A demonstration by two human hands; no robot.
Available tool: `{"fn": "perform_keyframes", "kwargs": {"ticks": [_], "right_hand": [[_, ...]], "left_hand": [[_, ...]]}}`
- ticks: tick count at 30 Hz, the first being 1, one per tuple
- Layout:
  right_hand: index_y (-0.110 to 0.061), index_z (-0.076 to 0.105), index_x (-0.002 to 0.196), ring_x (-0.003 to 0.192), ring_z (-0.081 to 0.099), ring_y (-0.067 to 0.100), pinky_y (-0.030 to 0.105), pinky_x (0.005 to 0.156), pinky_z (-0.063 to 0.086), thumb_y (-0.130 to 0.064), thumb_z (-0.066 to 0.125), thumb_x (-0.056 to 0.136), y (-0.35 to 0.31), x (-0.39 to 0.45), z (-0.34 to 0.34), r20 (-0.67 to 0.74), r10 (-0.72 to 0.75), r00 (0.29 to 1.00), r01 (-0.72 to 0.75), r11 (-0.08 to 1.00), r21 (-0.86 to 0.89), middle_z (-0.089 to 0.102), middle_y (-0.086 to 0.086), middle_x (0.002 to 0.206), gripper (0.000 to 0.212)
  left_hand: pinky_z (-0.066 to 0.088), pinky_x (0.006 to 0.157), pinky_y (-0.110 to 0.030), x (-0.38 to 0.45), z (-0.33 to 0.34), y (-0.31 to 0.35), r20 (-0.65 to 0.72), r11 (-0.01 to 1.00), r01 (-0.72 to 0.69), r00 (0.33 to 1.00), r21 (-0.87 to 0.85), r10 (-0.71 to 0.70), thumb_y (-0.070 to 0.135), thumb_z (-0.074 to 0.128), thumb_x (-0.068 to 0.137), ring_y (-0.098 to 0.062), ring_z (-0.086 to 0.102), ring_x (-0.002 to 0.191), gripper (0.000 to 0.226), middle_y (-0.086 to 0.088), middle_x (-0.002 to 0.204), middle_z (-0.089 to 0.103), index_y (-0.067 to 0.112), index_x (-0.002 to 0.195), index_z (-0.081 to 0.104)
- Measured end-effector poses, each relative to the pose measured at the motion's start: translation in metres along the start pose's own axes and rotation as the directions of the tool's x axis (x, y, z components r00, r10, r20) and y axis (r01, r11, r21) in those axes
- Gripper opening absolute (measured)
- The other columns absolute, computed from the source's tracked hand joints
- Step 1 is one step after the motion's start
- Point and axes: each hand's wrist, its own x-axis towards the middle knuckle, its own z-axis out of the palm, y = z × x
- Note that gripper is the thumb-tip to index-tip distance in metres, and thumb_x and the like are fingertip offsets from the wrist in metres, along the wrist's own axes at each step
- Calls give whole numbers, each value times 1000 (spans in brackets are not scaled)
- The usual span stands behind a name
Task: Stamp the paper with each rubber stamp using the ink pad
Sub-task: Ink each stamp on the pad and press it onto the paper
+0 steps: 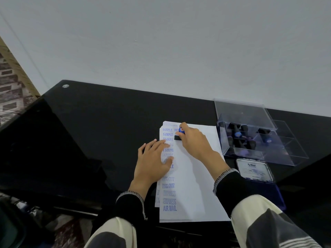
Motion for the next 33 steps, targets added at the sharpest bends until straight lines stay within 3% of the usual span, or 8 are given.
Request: {"fn": "perform_keyframes", "kwargs": {"ticks": [4,7,10,12,18,24,29,33], "right_hand": [[-14,39,137,95,62,22,19,76,46,-33,46,99,-1,-9,4,-15,17,1000,-16,999,42,59,5,127,43],[-13,41,134,86,61,18,19,73,45,-32,46,99,-1,-5,3,-18,20,1000,-19,997,71,61,5,122,39],[-13,45,118,70,58,18,29,67,52,-29,45,100,1,8,1,-3,9,1000,-8,997,78,65,10,109,24],[-13,45,115,73,60,21,33,71,54,-28,45,100,1,15,-1,23,19,1000,-20,997,80,65,11,107,21],[-12,44,120,74,59,18,25,69,51,-26,47,100,1,12,2,29,23,999,-26,994,101,64,10,112,25],[-12,38,139,99,63,24,25,84,51,-28,49,98,0,-2,9,-12,41,999,-39,990,135,59,8,129,45],[-10,45,119,64,51,13,17,56,40,-24,47,100,1,14,0,26,18,1000,-21,990,136,63,10,105,24],[-9,47,114,61,46,12,20,52,36,-21,48,99,0,24,-8,63,33,997,-41,991,130,58,14,98,19]], "left_hand": [[4,117,-35,0,0,0,-3,1000,-1,1000,-4,1,53,46,94,-6,19,144,47,18,151,35,37,138,44],[4,118,-35,0,1,-1,-5,1000,0,1000,-1,0,54,46,93,-6,20,143,47,18,150,35,37,137,44],[4,118,-35,0,0,-1,0,1000,0,1000,0,0,54,46,94,-6,19,144,47,18,151,34,38,137,44],[4,118,-35,0,0,0,5,1000,2,1000,-1,-2,54,45,94,-6,19,144,47,18,151,34,38,138,44],[5,118,-36,0,1,-1,0,1000,5,1000,-5,-5,54,46,94,-7,20,144,47,17,151,35,37,137,44],[5,118,-36,0,2,-2,-5,1000,-1,1000,5,1,54,45,93,-6,19,144,46,18,151,35,38,137,44],[5,118,-36,0,2,-2,-12,1000,-6,1000,-10,6,53,46,93,-6,21,143,46,18,149,37,37,136,46],[6,118,-37,0,3,-3,-11,1000,-7,1000,-2,7,54,45,93,-6,21,143,46,18,149,37,37,136,46]]}}
